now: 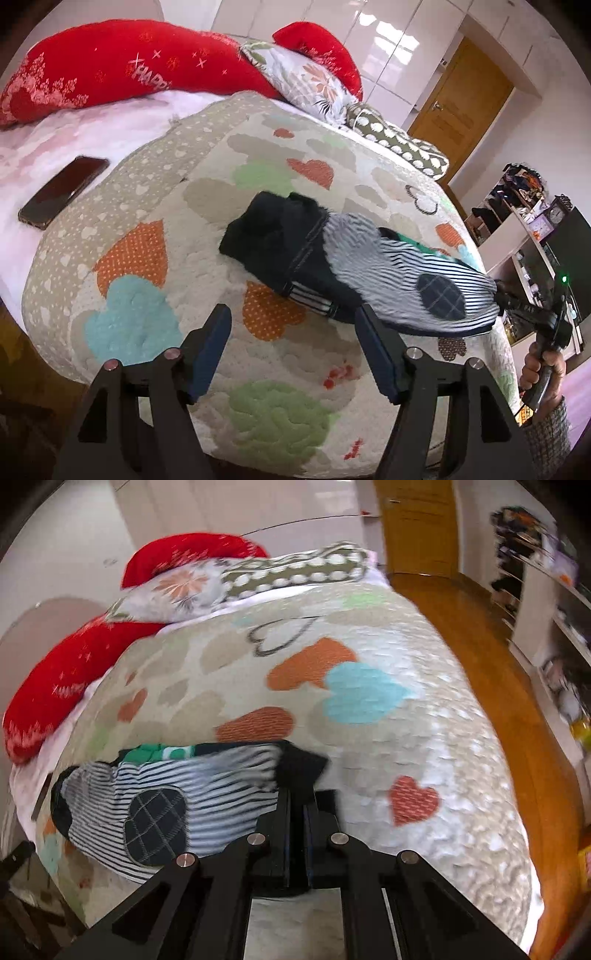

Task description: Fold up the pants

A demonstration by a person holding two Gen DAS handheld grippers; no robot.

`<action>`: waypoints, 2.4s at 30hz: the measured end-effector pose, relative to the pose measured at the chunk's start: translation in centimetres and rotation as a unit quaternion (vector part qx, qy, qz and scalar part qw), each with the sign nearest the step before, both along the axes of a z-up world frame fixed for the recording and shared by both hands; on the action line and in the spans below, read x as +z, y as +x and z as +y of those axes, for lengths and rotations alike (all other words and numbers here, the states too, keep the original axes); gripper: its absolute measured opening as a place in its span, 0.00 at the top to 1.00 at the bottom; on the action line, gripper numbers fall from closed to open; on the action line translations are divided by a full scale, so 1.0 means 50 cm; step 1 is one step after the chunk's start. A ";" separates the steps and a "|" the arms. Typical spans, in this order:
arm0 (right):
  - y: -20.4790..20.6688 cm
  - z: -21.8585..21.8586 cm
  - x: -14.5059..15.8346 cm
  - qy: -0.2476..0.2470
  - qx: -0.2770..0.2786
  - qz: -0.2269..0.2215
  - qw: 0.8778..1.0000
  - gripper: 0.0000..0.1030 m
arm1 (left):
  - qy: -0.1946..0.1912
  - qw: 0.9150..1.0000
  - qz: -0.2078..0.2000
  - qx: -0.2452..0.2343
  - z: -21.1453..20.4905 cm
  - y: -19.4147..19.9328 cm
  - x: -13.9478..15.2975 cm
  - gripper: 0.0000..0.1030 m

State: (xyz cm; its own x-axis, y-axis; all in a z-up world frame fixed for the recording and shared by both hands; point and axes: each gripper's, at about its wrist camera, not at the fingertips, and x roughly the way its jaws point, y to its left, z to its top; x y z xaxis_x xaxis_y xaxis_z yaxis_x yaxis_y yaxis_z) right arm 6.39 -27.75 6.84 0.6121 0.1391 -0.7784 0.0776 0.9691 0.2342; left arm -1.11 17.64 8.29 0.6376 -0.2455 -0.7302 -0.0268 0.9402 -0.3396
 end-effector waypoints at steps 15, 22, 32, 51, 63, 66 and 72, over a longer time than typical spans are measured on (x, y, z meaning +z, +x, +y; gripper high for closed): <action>-0.086 -0.063 -0.023 0.071 -0.043 -0.032 0.996 0.41 | 0.031 0.998 -0.037 -0.032 -0.092 0.144 0.026 0.26; -0.080 -0.080 -0.061 0.113 -0.054 -0.013 0.992 0.41 | 0.060 0.996 0.049 0.039 -0.045 0.228 -0.095 0.26; -0.028 -0.040 -0.101 0.151 -0.037 0.004 0.988 0.41 | -0.003 1.000 0.012 -0.009 -0.111 0.148 -0.014 0.26; 0.036 -0.104 -0.130 0.277 0.036 0.047 0.959 0.41 | 0.209 0.920 -0.071 -0.324 -0.642 0.029 -0.059 0.26; 0.098 -0.097 -0.133 0.276 0.086 0.127 0.949 0.82 | 0.251 0.907 -0.048 -0.336 -0.755 0.088 -0.110 0.84; 0.084 -0.081 -0.099 0.257 0.096 0.111 0.955 0.83 | 0.194 0.928 -0.034 -0.316 -0.707 0.102 -0.086 0.90; 0.079 -0.003 -0.008 0.229 0.132 0.082 0.961 0.83 | 0.119 0.957 -0.055 -0.260 -0.590 0.077 -0.020 0.90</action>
State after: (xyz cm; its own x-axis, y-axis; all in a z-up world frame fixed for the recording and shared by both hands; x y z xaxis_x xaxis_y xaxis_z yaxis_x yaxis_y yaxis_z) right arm 10.31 -27.89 6.44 0.3837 0.6230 -0.6817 -0.0843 0.7587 0.6459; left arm 2.72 -11.86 7.31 0.5503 -0.3859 -0.7404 0.4888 0.8678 -0.0890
